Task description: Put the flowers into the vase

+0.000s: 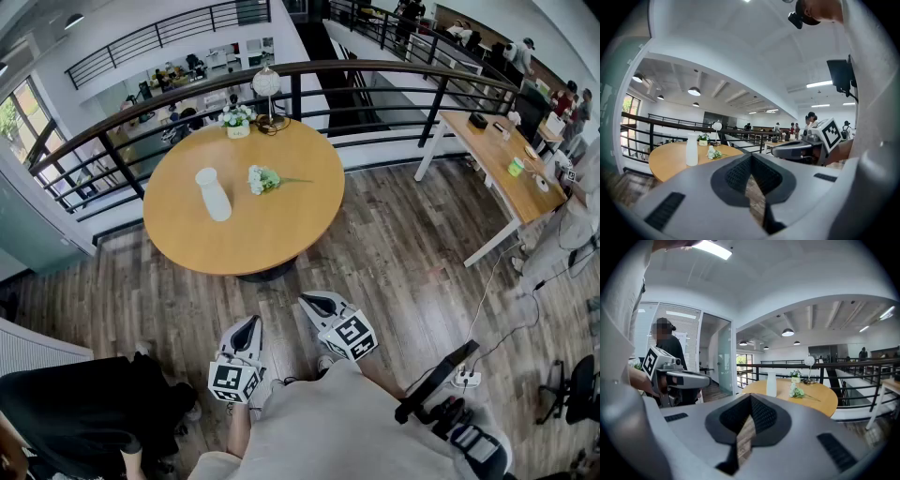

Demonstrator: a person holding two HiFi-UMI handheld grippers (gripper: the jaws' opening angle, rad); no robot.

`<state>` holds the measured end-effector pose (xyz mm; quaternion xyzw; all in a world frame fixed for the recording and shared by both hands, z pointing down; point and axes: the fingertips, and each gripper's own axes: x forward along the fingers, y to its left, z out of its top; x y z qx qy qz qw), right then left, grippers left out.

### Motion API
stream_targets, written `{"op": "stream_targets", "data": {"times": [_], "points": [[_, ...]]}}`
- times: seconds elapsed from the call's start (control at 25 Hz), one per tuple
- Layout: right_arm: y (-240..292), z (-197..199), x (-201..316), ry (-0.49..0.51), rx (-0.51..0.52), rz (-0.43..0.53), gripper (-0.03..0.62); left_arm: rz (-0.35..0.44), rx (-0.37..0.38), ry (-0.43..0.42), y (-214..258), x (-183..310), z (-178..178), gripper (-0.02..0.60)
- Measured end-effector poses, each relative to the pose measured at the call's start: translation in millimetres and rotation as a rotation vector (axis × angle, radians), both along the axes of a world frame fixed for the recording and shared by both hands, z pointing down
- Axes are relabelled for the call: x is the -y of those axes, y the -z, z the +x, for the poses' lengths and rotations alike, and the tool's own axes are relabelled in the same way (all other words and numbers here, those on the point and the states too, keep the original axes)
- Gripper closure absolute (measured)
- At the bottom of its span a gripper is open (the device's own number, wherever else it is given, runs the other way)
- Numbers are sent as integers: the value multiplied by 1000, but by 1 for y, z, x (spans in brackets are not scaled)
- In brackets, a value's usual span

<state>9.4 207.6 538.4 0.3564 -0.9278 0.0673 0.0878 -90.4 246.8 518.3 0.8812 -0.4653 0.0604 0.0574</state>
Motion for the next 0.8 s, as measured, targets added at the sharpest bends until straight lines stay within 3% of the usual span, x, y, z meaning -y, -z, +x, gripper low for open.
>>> {"op": "stream_targets", "data": {"times": [0.8], "points": [[-2, 1, 7, 43, -16, 9, 586, -21, 3, 16, 0, 3, 6, 575]]}}
